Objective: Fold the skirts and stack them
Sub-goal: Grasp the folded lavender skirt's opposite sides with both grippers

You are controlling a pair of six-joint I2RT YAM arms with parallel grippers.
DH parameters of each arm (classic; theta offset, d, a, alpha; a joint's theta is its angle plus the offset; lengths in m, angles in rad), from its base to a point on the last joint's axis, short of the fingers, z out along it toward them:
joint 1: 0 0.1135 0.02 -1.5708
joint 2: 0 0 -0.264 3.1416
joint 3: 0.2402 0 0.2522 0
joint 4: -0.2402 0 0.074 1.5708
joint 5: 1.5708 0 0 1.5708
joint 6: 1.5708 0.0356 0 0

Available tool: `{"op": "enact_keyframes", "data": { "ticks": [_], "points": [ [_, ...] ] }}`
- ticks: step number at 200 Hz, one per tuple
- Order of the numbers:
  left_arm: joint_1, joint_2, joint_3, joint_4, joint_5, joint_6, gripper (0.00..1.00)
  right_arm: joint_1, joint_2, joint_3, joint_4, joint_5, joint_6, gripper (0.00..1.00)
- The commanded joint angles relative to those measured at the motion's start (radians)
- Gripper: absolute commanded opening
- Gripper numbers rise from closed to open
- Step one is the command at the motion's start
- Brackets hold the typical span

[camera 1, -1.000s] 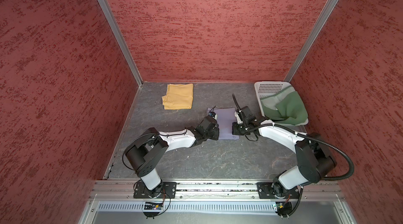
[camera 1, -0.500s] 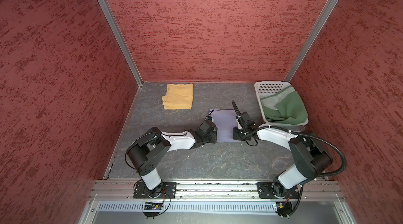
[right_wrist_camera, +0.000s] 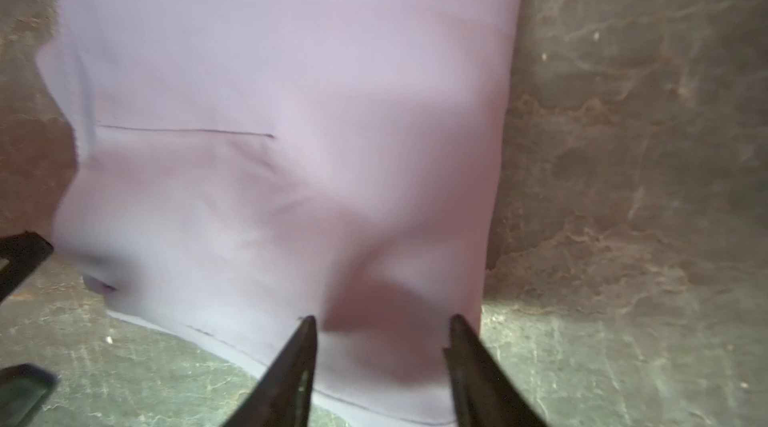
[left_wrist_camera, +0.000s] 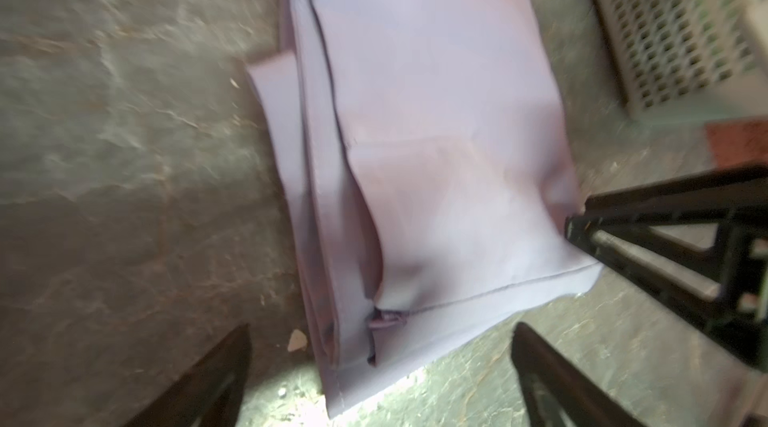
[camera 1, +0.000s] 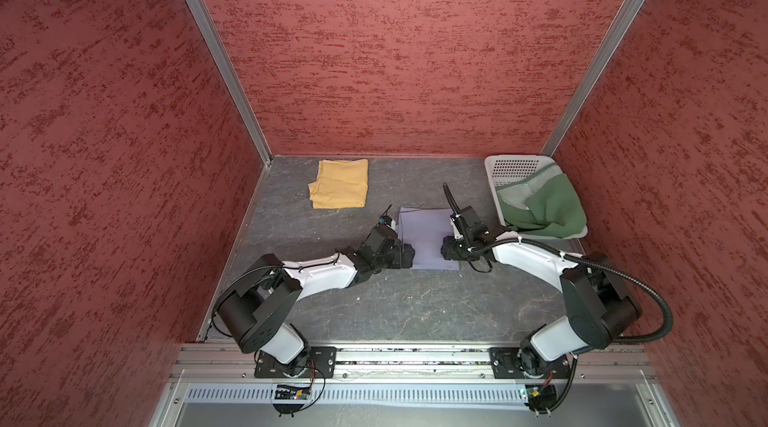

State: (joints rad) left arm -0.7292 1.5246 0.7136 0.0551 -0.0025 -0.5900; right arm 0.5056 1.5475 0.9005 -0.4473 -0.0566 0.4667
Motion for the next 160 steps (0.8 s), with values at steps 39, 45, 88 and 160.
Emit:
{"op": "enact_keyframes", "data": {
  "ticks": [39,45,88,160],
  "points": [
    [0.144,0.014,0.033,-0.007,0.163,0.022,0.99,-0.029,0.039,0.090,-0.013,0.080,0.007,0.64],
    [0.145,0.030,0.045,-0.014,0.171,0.028,0.99,-0.032,0.047,0.093,-0.011,0.080,0.009,0.64],
    [0.146,0.136,0.105,-0.023,0.247,0.017,0.99,-0.042,0.091,0.083,0.009,0.079,0.004,0.64],
    [0.145,0.272,0.168,-0.025,0.312,-0.066,1.00,-0.043,0.111,0.023,0.059,0.034,0.001,0.64]
  ]
}}
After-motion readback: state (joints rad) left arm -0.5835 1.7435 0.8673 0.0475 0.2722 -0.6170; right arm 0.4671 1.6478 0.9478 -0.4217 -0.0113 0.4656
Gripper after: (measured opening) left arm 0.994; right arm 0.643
